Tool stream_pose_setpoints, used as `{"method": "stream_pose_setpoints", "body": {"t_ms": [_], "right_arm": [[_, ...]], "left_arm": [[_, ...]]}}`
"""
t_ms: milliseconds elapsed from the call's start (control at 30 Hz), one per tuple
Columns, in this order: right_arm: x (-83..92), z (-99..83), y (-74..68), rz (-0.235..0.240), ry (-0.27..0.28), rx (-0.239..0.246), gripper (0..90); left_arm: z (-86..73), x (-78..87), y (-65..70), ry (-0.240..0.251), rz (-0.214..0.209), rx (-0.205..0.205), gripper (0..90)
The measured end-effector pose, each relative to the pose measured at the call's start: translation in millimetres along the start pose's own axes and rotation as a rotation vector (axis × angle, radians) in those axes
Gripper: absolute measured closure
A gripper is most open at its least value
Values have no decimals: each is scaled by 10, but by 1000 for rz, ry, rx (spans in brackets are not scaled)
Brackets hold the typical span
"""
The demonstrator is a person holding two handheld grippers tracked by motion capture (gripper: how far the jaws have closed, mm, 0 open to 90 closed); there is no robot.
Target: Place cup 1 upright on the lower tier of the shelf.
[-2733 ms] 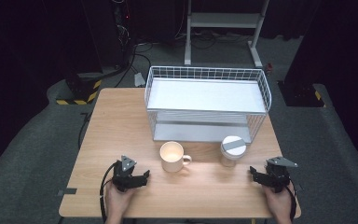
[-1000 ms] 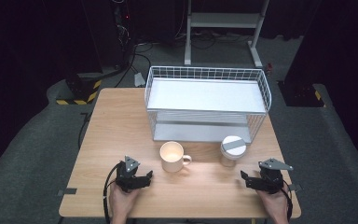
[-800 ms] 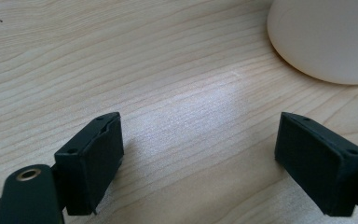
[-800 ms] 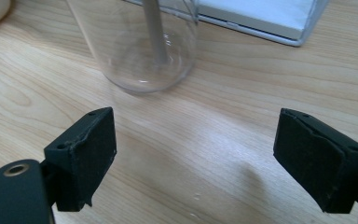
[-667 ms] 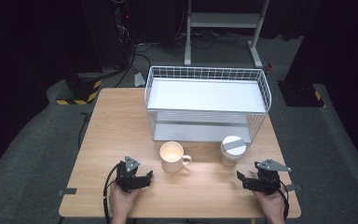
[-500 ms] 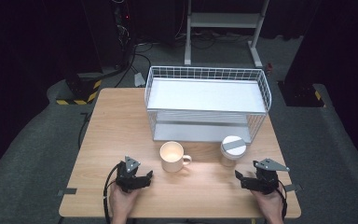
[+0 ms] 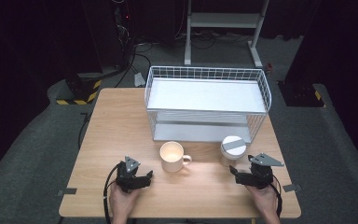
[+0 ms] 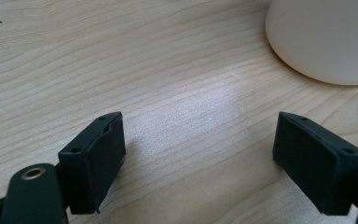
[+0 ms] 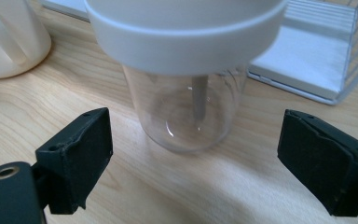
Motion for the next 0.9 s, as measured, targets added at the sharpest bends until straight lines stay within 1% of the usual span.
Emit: {"method": "stream_pose_setpoints", "body": {"t_ms": [67, 200, 267, 333, 400, 500, 600, 700, 900], "right_arm": [[-38, 45, -16, 3, 6, 0, 96], [-74, 75, -23, 2, 8, -3, 95], [-109, 107, -21, 0, 20, -8, 95], [-117, 111, -22, -2, 21, -14, 95], [-140, 118, -7, -14, 26, 0, 94], [-165, 125, -1, -19, 31, -9, 93], [-183, 148, -11, -18, 44, -11, 94], [-200, 154, -22, -14, 39, -13, 94], [-266, 217, -44, -10, 46, -13, 94]], "left_arm": [[1, 3, 2, 0, -2, -9, 188], [2, 3, 3, 1, -1, -9, 188], [2, 3, 5, 2, 0, -9, 189], [2, 3, 6, 3, 0, -8, 189], [2, 3, 5, 2, 0, -9, 189], [2, 3, 7, 2, 0, -9, 189], [2, 3, 7, 3, 0, -9, 189], [2, 3, 7, 3, 0, -9, 189], [2, 3, 7, 3, 0, -9, 189]]}}
Point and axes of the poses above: each handheld gripper's, and its own axes: x roughly backward along the jaws, z roughly out of its top, y roughly to its right, the point moved 9 cm from there along -x, roughly forward along the jaws
